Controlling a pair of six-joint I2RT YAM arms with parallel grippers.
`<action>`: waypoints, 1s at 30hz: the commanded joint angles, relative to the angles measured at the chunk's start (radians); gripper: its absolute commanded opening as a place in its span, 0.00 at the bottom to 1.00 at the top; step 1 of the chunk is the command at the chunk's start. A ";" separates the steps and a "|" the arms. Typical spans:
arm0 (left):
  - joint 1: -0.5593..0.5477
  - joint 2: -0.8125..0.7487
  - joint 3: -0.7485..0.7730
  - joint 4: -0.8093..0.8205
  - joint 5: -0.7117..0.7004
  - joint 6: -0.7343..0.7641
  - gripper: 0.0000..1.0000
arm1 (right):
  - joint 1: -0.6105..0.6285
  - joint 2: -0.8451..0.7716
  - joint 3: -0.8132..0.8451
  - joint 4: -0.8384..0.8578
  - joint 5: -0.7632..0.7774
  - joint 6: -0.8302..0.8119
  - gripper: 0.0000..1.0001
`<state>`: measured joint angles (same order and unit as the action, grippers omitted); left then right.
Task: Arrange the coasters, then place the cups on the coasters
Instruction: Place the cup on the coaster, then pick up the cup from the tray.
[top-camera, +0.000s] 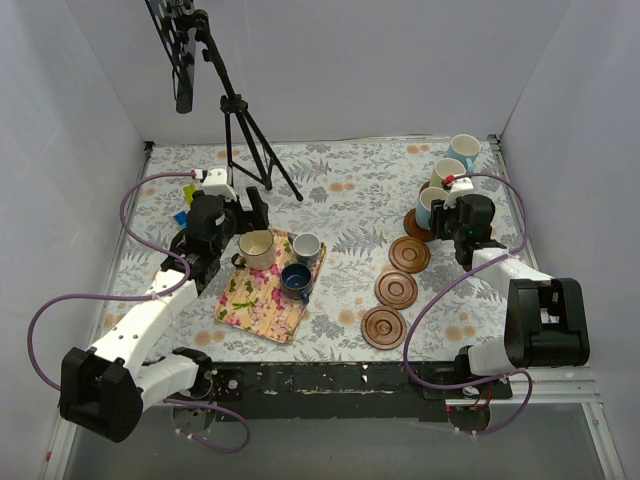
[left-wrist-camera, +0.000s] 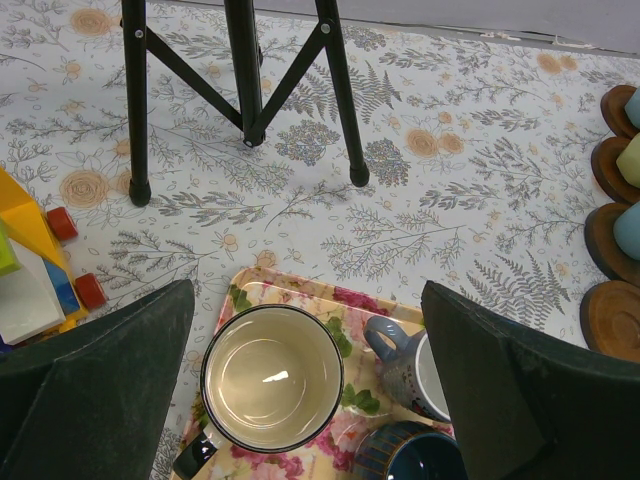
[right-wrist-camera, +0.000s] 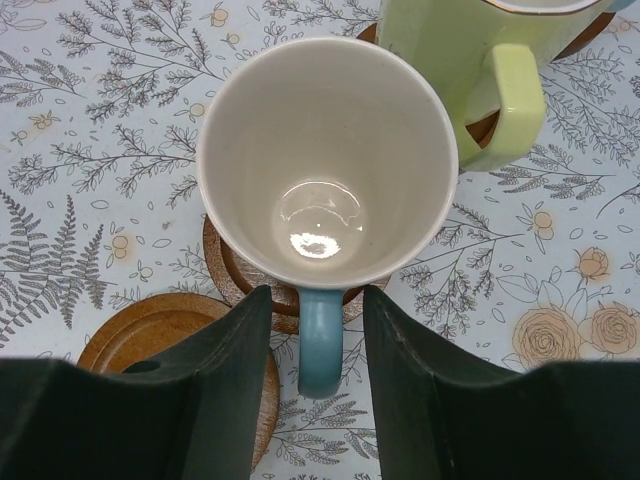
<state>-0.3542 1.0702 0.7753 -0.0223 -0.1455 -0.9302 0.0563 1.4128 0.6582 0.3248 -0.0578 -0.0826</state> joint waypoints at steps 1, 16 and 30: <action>0.006 -0.012 0.010 0.001 0.007 0.016 0.98 | -0.001 -0.040 0.041 0.036 0.022 -0.002 0.51; 0.008 -0.024 0.012 -0.001 0.011 0.010 0.98 | -0.001 -0.191 0.011 -0.059 0.099 0.053 0.62; 0.006 -0.061 0.015 -0.016 0.003 -0.033 0.98 | -0.001 -0.388 0.184 -0.323 0.069 0.112 0.62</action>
<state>-0.3542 1.0439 0.7753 -0.0242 -0.1413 -0.9432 0.0563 1.0534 0.7483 0.1001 0.0380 -0.0086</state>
